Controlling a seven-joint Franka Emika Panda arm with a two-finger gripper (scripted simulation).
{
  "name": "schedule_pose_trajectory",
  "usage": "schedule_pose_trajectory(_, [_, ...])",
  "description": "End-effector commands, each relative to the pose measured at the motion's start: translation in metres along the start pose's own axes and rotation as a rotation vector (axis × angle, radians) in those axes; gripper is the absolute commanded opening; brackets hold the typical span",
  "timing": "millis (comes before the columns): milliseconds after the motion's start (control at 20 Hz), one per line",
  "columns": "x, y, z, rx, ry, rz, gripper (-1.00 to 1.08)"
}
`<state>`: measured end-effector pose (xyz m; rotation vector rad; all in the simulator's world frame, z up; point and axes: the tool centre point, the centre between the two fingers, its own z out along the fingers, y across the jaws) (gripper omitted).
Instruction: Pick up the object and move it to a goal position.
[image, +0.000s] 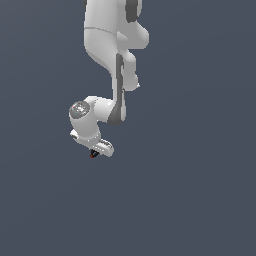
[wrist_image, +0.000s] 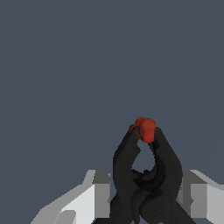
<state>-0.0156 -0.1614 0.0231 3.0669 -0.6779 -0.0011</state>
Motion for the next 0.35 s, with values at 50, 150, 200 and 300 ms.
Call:
schedule_pose_trajectory(50, [0.002, 0.019, -0.001, 0.001, 0.0, -0.002, -1.0])
schedule_pose_trajectory(150, [0.003, 0.026, -0.001, 0.001, 0.0, -0.002, -1.0])
schedule_pose_trajectory(200, [0.003, 0.028, -0.001, 0.001, 0.0, -0.002, -1.0])
schedule_pose_trajectory(300, [0.003, 0.029, -0.001, 0.001, 0.0, -0.002, -1.0])
